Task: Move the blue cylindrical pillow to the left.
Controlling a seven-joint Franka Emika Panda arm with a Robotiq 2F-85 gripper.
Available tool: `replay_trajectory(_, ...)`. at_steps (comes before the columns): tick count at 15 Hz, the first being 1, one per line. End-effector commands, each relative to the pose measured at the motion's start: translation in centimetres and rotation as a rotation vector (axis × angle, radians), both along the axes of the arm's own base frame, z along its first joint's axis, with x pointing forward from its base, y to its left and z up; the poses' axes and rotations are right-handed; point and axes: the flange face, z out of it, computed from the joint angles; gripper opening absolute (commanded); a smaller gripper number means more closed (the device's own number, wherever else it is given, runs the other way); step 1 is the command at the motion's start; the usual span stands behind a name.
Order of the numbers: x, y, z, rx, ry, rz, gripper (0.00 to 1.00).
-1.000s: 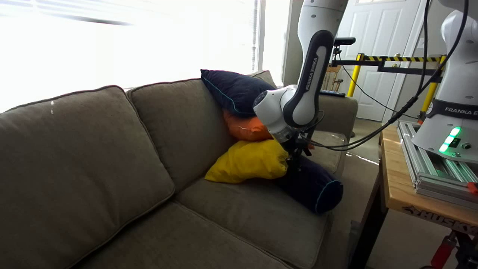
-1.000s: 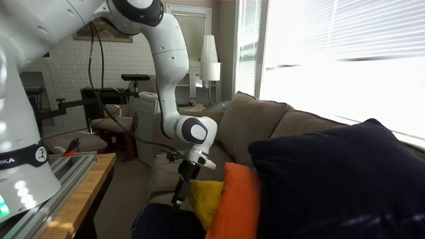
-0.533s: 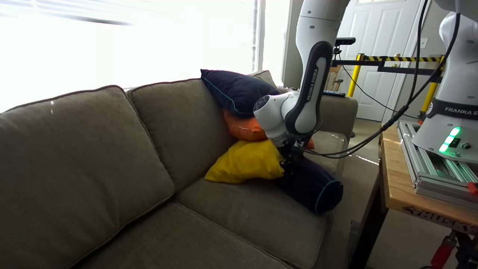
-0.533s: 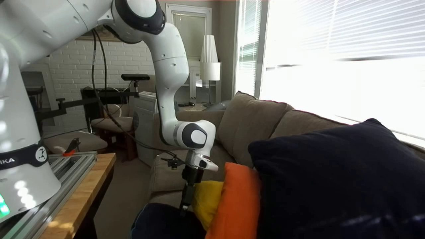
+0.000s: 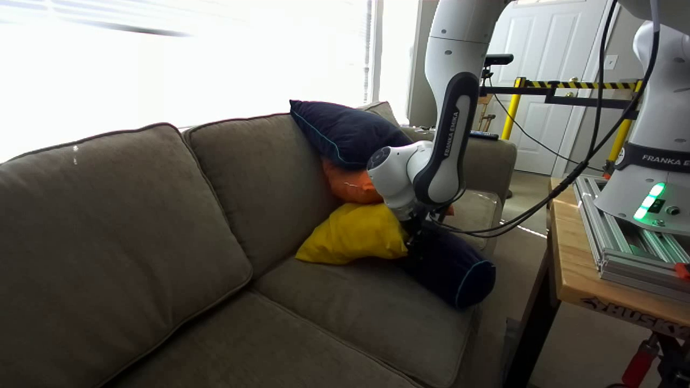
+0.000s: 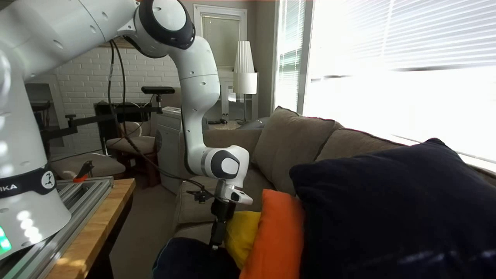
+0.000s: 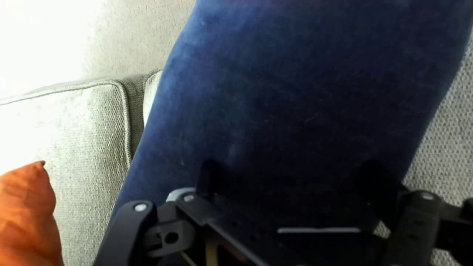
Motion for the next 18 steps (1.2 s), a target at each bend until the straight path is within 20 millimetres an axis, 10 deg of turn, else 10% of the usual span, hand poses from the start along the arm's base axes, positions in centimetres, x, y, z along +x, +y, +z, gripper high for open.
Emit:
replay_trajectory(1,-0.3,-0.1,-1.6,-0.020,0.019,0.024,1.00)
replay_trajectory(3,-0.7,-0.3,-1.9,-0.024,0.029,0.028,1.00)
replay_trajectory(5,-0.7,-0.3,-2.0,-0.026,0.037,0.033,0.74)
replay_trajectory(15,-0.5,-0.5,-1.8,-0.014,0.053,0.026,0.05)
replay_trajectory(18,-0.1,-0.4,-1.0,0.020,0.058,0.007,0.00)
